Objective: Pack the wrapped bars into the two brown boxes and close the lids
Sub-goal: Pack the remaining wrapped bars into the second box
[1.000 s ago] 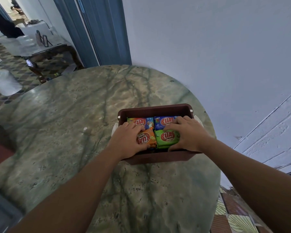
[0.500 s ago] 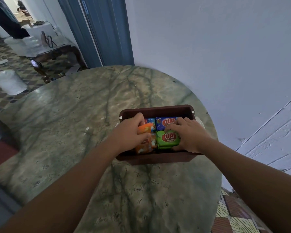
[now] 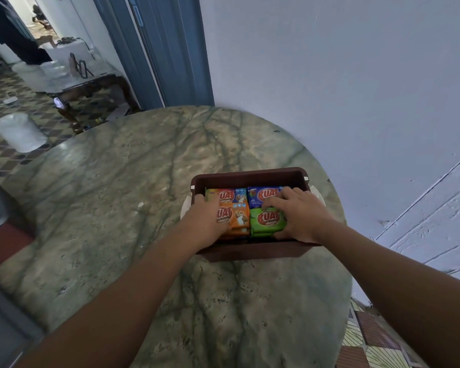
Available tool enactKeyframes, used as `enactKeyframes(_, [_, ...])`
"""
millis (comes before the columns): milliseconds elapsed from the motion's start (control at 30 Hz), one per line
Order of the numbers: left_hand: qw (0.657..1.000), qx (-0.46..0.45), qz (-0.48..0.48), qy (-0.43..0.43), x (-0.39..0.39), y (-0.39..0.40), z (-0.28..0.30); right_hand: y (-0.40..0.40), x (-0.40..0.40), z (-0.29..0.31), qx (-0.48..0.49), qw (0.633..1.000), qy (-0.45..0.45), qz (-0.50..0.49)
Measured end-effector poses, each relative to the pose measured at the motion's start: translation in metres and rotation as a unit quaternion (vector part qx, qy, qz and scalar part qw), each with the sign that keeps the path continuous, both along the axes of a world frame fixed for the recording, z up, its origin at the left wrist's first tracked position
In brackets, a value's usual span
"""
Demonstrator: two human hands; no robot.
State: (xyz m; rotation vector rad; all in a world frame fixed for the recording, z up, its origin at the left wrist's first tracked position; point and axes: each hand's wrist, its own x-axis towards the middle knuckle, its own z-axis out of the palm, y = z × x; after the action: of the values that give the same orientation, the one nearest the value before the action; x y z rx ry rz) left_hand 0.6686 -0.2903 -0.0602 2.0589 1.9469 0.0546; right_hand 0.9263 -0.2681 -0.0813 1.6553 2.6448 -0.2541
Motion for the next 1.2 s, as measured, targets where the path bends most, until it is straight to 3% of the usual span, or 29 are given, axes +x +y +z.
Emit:
enactKeyframes(67, [0.992,0.019,-0.042,0.115,0.008,-0.001,-0.006,0.0,0.0,0.0,0.0,1.0,0.001,0.0])
enactKeyframes(133, [0.98,0.058,-0.092,0.166,0.012,0.001,-0.009,0.0,0.0,-0.001,0.002,1.0,0.0,0.0])
enactKeyframes(233, [0.985,0.039,-0.157,0.058,0.003,0.006,-0.014,0.0,0.0,-0.001,0.005,1.0,-0.002,-0.001])
enactKeyframes(333, [0.987,0.031,-0.159,-0.018,-0.007,0.008,-0.019,0.0,0.001,-0.001,0.005,1.0,0.0,0.001])
enactKeyframes(900, [0.985,0.074,-0.144,-0.052,-0.01,0.009,-0.034,-0.003,0.0,0.002,0.007,0.999,0.03,-0.014])
enactKeyframes(1000, [0.981,0.097,-0.145,-0.084,-0.009,0.006,-0.035,-0.006,0.001,0.0,0.036,0.991,0.108,-0.063])
enactKeyframes(1067, [0.968,0.174,-0.124,-0.134,-0.009,0.002,-0.035,-0.009,0.003,-0.001,0.09,0.975,0.163,-0.118])
enactKeyframes(1133, [0.954,0.246,-0.051,-0.163,-0.008,0.003,-0.029,-0.01,0.005,-0.002,0.137,0.952,0.185,-0.201])
enactKeyframes(1200, [0.952,0.271,0.044,-0.134,-0.011,0.014,-0.02,-0.007,0.005,-0.002,0.119,0.928,0.204,-0.288])
